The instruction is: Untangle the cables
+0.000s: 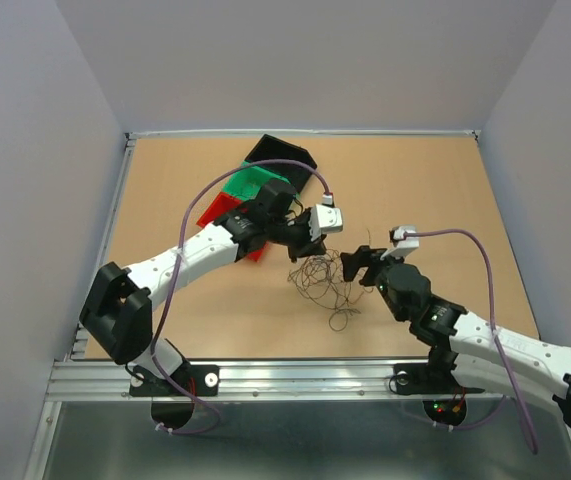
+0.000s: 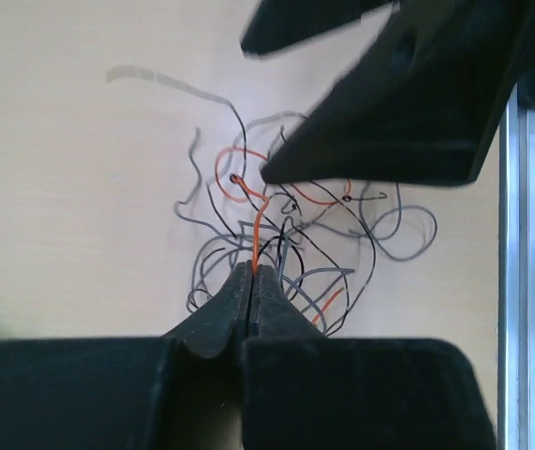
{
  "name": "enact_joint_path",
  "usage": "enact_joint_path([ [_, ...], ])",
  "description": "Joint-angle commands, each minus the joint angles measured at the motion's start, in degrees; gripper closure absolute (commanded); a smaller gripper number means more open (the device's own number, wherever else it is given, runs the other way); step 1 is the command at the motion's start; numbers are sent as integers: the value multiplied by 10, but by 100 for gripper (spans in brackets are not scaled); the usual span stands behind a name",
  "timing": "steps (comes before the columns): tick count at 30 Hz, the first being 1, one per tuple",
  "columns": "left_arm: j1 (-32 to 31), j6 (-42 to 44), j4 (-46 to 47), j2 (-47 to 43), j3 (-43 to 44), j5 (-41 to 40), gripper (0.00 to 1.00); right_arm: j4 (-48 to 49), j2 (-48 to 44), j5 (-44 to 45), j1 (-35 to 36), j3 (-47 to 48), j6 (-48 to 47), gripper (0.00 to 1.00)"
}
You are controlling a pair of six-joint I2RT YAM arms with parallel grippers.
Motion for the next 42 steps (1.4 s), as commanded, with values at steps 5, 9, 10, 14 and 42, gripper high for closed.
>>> enact_joint_path([
  [5, -1, 12, -44, -23, 98, 17, 100, 175, 44, -143, -2, -45, -41, 19],
  [9, -1, 12, -96, -15, 163, 40, 100, 221, 76, -183, -3, -50, -54, 18],
  [10, -1, 11, -105, -10, 195, 40, 100, 224, 81, -185, -2, -47, -54, 19],
  [14, 0, -2, -138, -8, 264, 32, 100, 206, 119, -136, -2, -31, -40, 21],
  [42, 372, -313, 20, 11, 570, -54, 100, 97, 95, 62, -23, -45, 129, 99],
])
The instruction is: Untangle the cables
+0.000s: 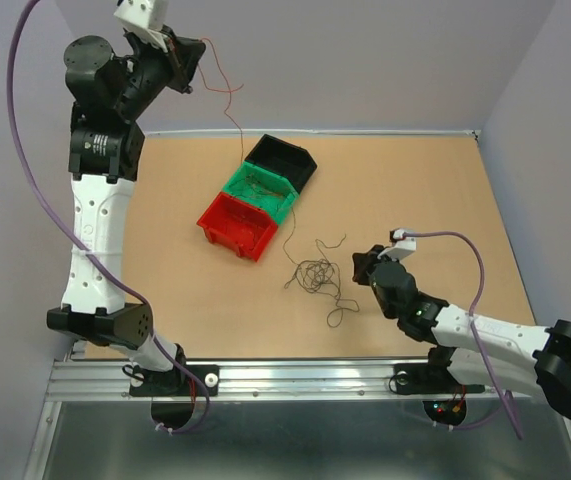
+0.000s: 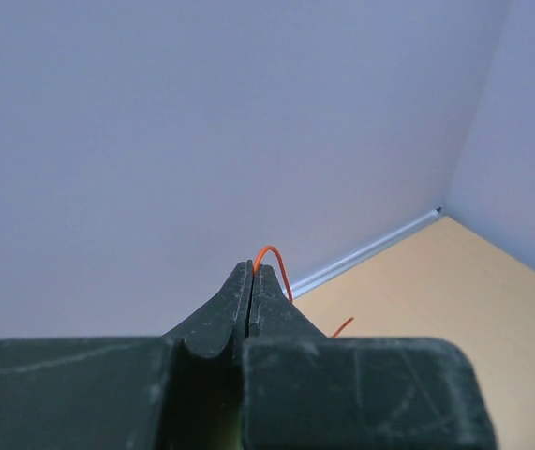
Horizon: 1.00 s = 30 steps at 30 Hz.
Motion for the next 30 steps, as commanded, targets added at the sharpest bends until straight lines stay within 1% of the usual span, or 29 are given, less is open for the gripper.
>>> enact_joint_path([
  [1, 27, -26, 35, 15, 31, 74, 100, -5, -31, 42, -4, -14, 28, 100],
  [2, 27, -19, 35, 17, 29, 139, 100, -4, -36, 37, -4, -14, 26, 99],
  [4, 26, -18, 35, 14, 23, 204, 100, 1, -39, 33, -4, -14, 17, 99],
  [9, 26, -13, 39, -9, 17, 235, 100, 18, -39, 14, -4, -15, 2, 99],
  [10, 26, -13, 40, -13, 17, 249, 100, 28, -39, 4, -5, -16, -18, 99],
  [11, 26, -14, 40, -19, 17, 256, 100, 43, -39, -15, -4, -23, -34, 99],
  [12, 26, -14, 42, -27, 17, 261, 100, 78, -39, -65, -5, -27, -65, 98],
  [13, 25, -18, 44, -30, 17, 263, 100, 95, -39, -90, -4, -31, -77, 96],
  [14, 25, -24, 47, -36, 17, 265, 100, 111, -39, -116, -4, -34, -88, 93],
  [15, 24, -30, 51, -39, 15, 271, 100, 133, -38, -156, -5, -36, -98, 86],
  [17, 18, -49, 62, -52, 10, 280, 100, 144, -32, -202, -5, -33, -122, 80],
  [18, 14, -55, 73, -58, 8, 286, 100, 151, -28, -216, -4, -29, -135, 74],
  [20, 4, -71, 86, -74, -8, 290, 100, 162, -27, -254, -4, -29, -147, 68],
  [21, -9, -81, 89, -80, -13, 291, 100, 174, -28, -272, -5, -29, -156, 62],
  [22, -18, -84, 94, -89, -18, 291, 100, 182, -31, -294, -4, -33, -174, 43],
  [23, -27, -86, 95, -93, -29, 290, 100, 194, -42, -317, -4, -37, -182, 31],
  [24, -48, -90, 95, -97, -36, 287, 100, 216, -49, -355, -5, -42, -188, 11],
  [25, -60, -92, 96, -102, -44, 278, 100, 226, -57, -365, -5, -55, -193, 6],
  [26, -74, -91, 98, -112, -62, 272, 100, 237, -78, -370, -4, -62, -194, 3],
  [28, -124, -82, 97, -130, -80, 241, 100, 242, -101, -366, -4, -73, -198, 1],
  [30, -159, -77, 98, -138, -106, 219, 100, 247, -125, -369, -5, -86, -200, 0],
])
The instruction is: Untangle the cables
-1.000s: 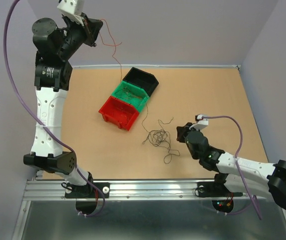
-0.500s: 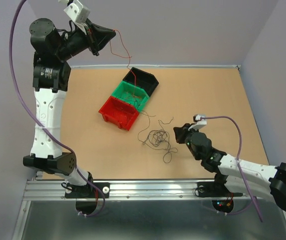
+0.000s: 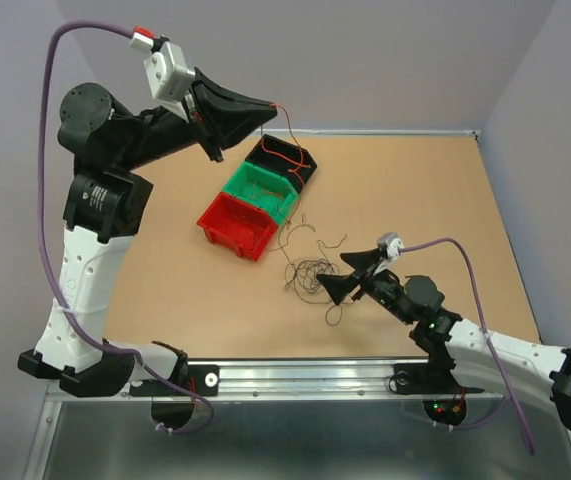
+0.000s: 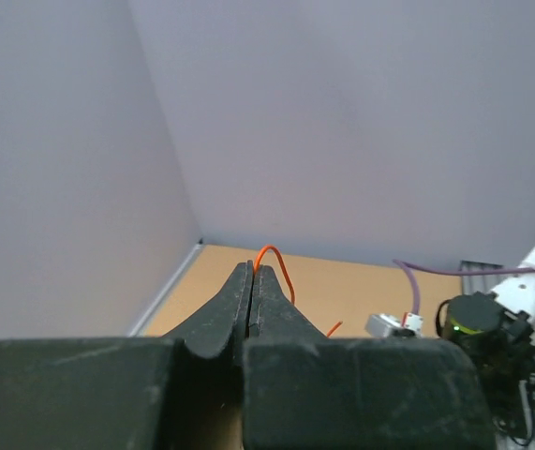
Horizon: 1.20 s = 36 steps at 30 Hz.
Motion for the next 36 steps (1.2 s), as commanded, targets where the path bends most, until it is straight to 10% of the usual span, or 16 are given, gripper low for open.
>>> enact_joint_path([
  [1, -66, -4, 29, -22, -37, -43, 100, 70, -40, -46, -1, -25, -28, 0],
  [21, -107, -24, 67, -5, -65, -50, 100, 129, 125, -206, 1, 28, -18, 14],
  [36, -79, 139, 52, 39, -134, -229, 100, 114, -32, 54, 1, -62, 26, 25],
])
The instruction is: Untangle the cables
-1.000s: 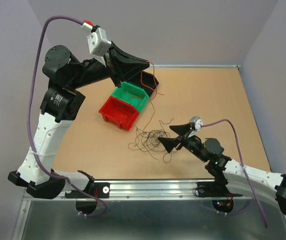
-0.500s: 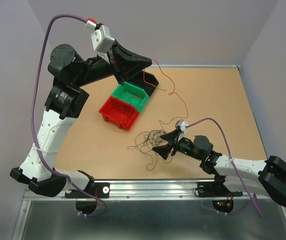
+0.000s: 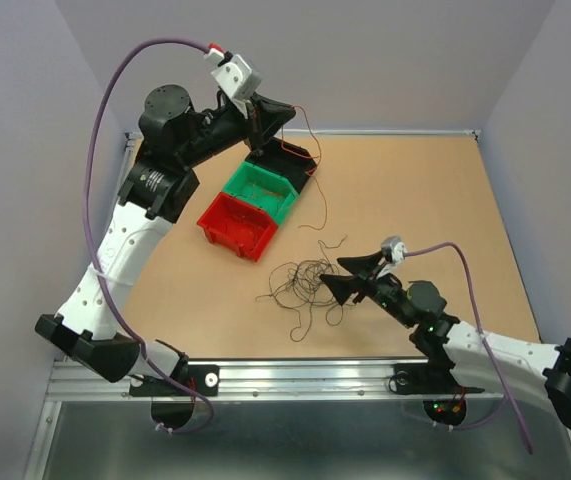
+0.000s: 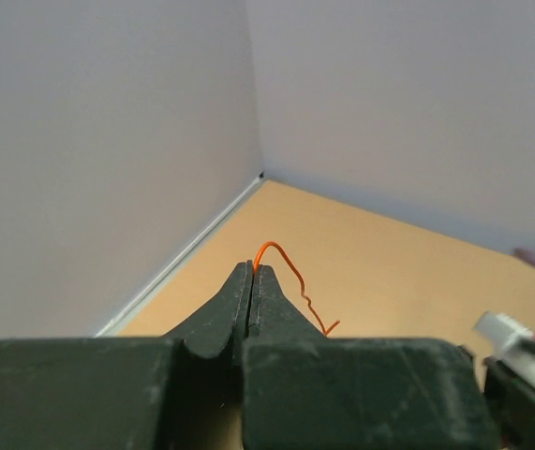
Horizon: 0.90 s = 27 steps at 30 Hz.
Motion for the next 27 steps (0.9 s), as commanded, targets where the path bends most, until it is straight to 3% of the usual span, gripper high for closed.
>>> enact_joint_path([
  [1, 26, 55, 48, 14, -30, -34, 100, 24, -76, 104, 0, -40, 13, 25],
  [3, 47, 64, 49, 36, -33, -28, 100, 16, -107, 114, 0, -47, 13, 25],
  [7, 144, 59, 78, 82, -37, 70, 100, -2, -130, 129, 1, -49, 18, 26],
  [12, 184, 123, 90, 104, -75, 110, 100, -5, -123, 130, 1, -45, 18, 26],
  [21, 195, 231, 91, 120, -193, 136, 100, -12, -125, 135, 0, -42, 19, 26],
  [27, 208, 237, 93, 136, -200, 135, 100, -13, -119, 130, 0, -39, 17, 26],
])
